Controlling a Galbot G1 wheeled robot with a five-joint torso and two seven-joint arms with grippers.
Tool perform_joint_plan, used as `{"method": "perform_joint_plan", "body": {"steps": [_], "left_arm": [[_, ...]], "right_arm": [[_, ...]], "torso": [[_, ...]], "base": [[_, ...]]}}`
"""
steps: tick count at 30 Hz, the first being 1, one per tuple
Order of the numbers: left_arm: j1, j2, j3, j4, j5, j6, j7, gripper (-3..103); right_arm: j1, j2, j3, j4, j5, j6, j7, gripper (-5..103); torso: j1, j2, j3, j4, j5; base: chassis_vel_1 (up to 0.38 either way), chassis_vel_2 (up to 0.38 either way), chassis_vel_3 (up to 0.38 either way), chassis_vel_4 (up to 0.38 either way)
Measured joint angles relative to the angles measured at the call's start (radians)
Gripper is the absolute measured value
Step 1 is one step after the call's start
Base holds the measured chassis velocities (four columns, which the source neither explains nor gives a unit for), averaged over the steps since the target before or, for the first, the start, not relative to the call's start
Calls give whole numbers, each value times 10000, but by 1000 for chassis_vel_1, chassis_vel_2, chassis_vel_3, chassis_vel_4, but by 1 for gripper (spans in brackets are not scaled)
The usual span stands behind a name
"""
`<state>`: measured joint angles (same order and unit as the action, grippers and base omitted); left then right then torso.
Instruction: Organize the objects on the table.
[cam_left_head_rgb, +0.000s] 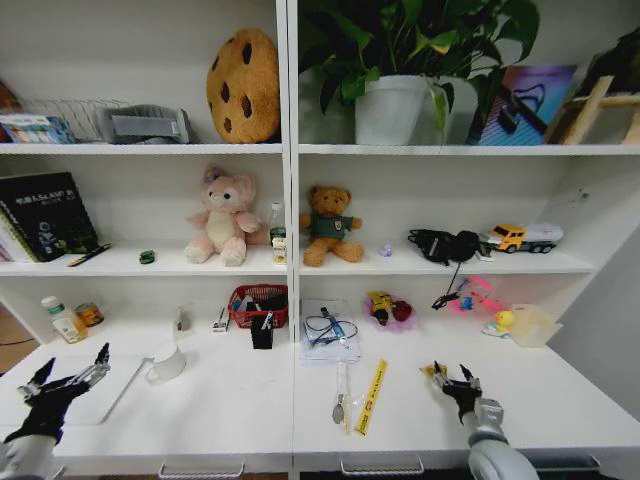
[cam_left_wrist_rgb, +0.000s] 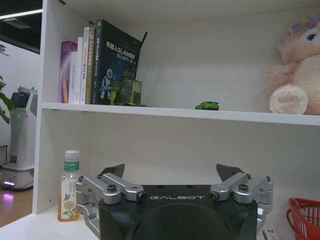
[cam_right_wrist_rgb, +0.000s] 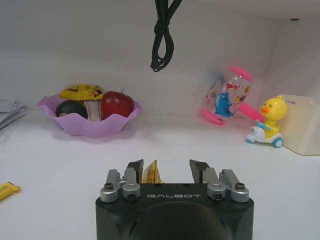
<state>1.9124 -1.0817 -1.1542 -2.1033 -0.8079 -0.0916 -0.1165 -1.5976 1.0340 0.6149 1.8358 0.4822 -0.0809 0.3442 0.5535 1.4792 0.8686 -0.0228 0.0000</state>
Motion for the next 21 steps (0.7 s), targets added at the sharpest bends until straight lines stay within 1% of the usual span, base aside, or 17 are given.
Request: {"method": "perform_joint_plan", "body": {"steps": [1, 4, 7, 8, 12, 13, 14, 15, 16, 21], "left_arm": [[0, 0, 0, 0, 0, 0, 0, 100], [0, 0, 0, 0, 0, 0, 0, 100], [0, 0, 0, 0, 0, 0, 0, 100], [0, 0, 0, 0, 0, 0, 0, 100], [0, 0, 0, 0, 0, 0, 0, 100], [0, 0, 0, 0, 0, 0, 0, 100], [0, 0, 0, 0, 0, 0, 0, 100], [0, 0, 0, 0, 0, 0, 0, 100], [0, 0, 0, 0, 0, 0, 0, 100], [0, 0, 0, 0, 0, 0, 0, 100]], "right_arm": [[44, 4, -35, -62, -6, 49, 17, 47], [71, 17, -49, -102, -19, 100, 35, 47], [82, 41, -67, -154, -36, 166, 43, 31], [82, 41, -67, -154, -36, 166, 43, 31], [71, 88, -86, -173, -23, 217, 42, 10], [71, 88, -86, -173, -23, 217, 42, 10], [68, 99, -87, -175, -29, 235, 42, 4], [68, 99, -87, -175, -29, 235, 42, 4], [53, 112, -87, -175, -35, 246, 42, 2], [32, 106, -66, -47, -218, 388, 14, 0]], "torso": [[0, 0, 0, 0, 0], [-1, 0, 0, 0, 0], [0, 0, 0, 0, 0], [0, 0, 0, 0, 0], [0, 0, 0, 0, 0], [0, 0, 0, 0, 0], [0, 0, 0, 1, 0], [0, 0, 0, 1, 0], [0, 0, 0, 1, 0], [0, -1, 0, -1, 1]], "base": [[0, 0, 0, 0], [0, 0, 0, 0], [0, 0, 0, 0], [0, 0, 0, 0], [0, 0, 0, 0], [0, 0, 0, 0], [0, 0, 0, 0], [0, 0, 0, 0], [0, 0, 0, 0], [0, 0, 0, 0]]}}
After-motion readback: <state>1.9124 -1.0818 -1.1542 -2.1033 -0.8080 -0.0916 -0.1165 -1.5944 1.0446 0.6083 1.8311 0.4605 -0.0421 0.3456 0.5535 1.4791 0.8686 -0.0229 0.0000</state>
